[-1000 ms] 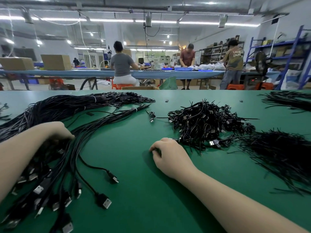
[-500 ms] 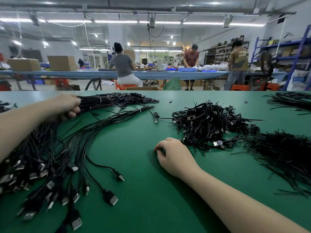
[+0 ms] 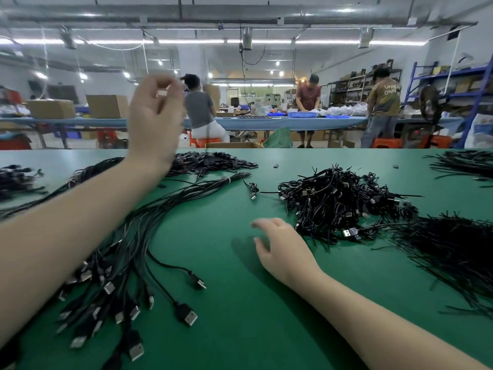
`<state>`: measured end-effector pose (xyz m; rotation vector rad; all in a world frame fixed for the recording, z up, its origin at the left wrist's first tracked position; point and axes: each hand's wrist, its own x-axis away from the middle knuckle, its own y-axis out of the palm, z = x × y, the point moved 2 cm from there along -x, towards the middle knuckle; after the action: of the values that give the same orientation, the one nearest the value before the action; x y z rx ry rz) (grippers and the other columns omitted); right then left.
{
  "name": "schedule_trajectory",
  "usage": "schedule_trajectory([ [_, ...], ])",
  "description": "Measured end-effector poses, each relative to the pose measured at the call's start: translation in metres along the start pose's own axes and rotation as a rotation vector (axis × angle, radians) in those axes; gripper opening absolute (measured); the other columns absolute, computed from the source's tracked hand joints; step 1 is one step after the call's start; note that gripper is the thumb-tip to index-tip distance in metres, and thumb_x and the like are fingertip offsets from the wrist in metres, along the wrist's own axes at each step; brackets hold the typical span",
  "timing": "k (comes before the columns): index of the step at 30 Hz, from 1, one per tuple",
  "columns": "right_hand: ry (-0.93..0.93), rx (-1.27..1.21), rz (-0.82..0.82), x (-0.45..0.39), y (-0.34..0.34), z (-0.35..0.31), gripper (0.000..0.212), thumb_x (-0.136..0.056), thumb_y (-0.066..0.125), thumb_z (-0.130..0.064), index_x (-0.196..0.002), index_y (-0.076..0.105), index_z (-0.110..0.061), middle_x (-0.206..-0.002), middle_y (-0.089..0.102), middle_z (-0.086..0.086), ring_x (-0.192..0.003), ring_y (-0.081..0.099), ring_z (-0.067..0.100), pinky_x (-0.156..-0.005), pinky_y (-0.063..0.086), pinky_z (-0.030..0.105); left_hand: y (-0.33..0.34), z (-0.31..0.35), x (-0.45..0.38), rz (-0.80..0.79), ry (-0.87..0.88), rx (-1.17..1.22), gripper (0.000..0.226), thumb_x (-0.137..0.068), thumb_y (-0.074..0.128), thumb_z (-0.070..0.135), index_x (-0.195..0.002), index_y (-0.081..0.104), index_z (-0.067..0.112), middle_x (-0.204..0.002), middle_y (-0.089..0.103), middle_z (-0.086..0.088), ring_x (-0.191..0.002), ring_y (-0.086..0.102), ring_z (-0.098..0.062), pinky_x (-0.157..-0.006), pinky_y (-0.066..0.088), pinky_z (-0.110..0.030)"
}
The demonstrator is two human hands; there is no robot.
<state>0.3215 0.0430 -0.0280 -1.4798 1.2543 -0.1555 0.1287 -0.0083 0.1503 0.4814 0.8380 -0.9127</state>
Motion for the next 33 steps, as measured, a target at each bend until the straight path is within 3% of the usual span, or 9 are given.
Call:
schedule_trajectory([
  [4, -0.117, -0.410, 0.454, -0.003, -0.050, -0.024, 0.070, -0.091, 0.055, -0.046, -0.149, 0.021, -0.025, -0.149, 0.027, -0.010, -0.139, 0.028, 0.012, -0.114, 0.024, 0.023, 0.054, 0.023, 0.024, -0.284, 0.014, -0.026, 0.007, -0.093, 0.061, 0.029, -0.088, 0.066, 0.027, -0.061, 0.056, 0.011, -0.054, 0.046, -0.011, -0.051, 0.040, -0.022],
  [6, -0.141, -0.489, 0.560, -0.014, -0.087, -0.031, 0.065, -0.092, 0.049, -0.052, -0.147, 0.024, -0.027, -0.144, 0.036, -0.016, -0.133, 0.036, 0.000, -0.106, 0.031, 0.013, 0.079, 0.016, 0.039, -0.419, -0.127, -0.058, 0.009, -0.090, 0.065, 0.031, -0.088, 0.072, 0.027, -0.058, 0.059, 0.016, -0.054, 0.048, -0.004, -0.054, 0.041, -0.017],
  [8, -0.112, -0.385, 0.470, -0.028, -0.120, -0.030, 0.044, -0.093, 0.048, -0.048, -0.132, 0.049, -0.026, -0.112, 0.059, -0.018, -0.101, 0.050, -0.017, -0.078, 0.039, 0.000, 0.097, 0.007, 0.054, -0.515, -0.258, -0.082, 0.015, -0.091, 0.061, 0.030, -0.091, 0.075, 0.025, -0.060, 0.058, 0.015, -0.053, 0.045, -0.006, -0.052, 0.036, -0.018],
  [11, -0.023, -0.195, 0.127, -0.039, -0.142, -0.015, 0.025, -0.091, 0.049, -0.052, -0.101, 0.063, -0.034, -0.071, 0.061, -0.012, -0.061, 0.055, -0.004, -0.046, 0.037, 0.010, 0.107, -0.004, 0.069, -0.570, -0.397, -0.058, 0.019, -0.092, 0.052, 0.021, -0.093, 0.070, 0.015, -0.072, 0.053, -0.001, -0.063, 0.041, -0.015, -0.053, 0.032, -0.025],
  [14, -0.007, -0.126, -0.015, -0.036, -0.149, 0.004, 0.022, -0.088, 0.057, -0.050, -0.091, 0.068, -0.030, -0.047, 0.052, -0.011, -0.041, 0.043, 0.002, -0.038, 0.030, 0.011, 0.098, -0.018, 0.075, -0.736, -0.506, -0.036, 0.011, -0.093, 0.057, 0.024, -0.103, 0.061, 0.022, -0.074, 0.057, 0.005, -0.057, 0.045, -0.007, -0.049, 0.036, -0.019],
  [18, 0.080, 0.033, 0.168, -0.038, -0.167, 0.036, 0.022, -0.088, 0.062, -0.042, -0.083, 0.071, -0.022, -0.061, 0.056, -0.018, -0.051, 0.046, 0.000, -0.044, 0.030, 0.012, 0.065, -0.037, 0.072, -1.031, -0.627, -0.222, 0.020, -0.092, 0.062, 0.027, -0.112, 0.060, 0.026, -0.070, 0.062, 0.010, -0.053, 0.046, -0.006, -0.049, 0.039, -0.020],
  [23, 0.197, 0.136, 0.213, -0.038, -0.172, 0.061, 0.030, -0.094, 0.055, -0.040, -0.095, 0.069, -0.014, -0.067, 0.054, -0.008, -0.054, 0.043, 0.004, -0.050, 0.031, 0.023, 0.031, -0.047, 0.046, -0.721, -0.730, -0.093, 0.023, -0.078, 0.073, 0.018, -0.100, 0.069, 0.020, -0.071, 0.067, 0.004, -0.057, 0.059, -0.006, -0.052, 0.050, -0.020],
  [28, 0.213, -0.232, -0.038, -0.037, -0.164, 0.046, 0.030, -0.092, 0.054, -0.045, -0.080, 0.069, -0.022, -0.041, 0.039, -0.012, -0.034, 0.029, 0.004, -0.037, 0.027, 0.017, 0.028, -0.049, 0.035, -0.179, -0.939, 0.712, 0.007, -0.073, 0.075, 0.021, -0.075, 0.071, 0.016, -0.069, 0.069, 0.005, -0.056, 0.061, -0.002, -0.048, 0.049, -0.014],
  [33, 0.185, -0.520, -0.357, -0.030, -0.138, 0.015, 0.030, -0.091, 0.055, -0.044, -0.082, 0.069, -0.020, -0.052, 0.036, -0.007, -0.043, 0.029, 0.009, -0.040, 0.028, 0.019, 0.042, -0.044, 0.038, -0.242, -0.977, 0.786, 0.017, -0.079, 0.066, 0.032, -0.071, 0.074, 0.019, -0.066, 0.059, 0.006, -0.062, 0.054, -0.006, -0.061, 0.048, -0.018],
])
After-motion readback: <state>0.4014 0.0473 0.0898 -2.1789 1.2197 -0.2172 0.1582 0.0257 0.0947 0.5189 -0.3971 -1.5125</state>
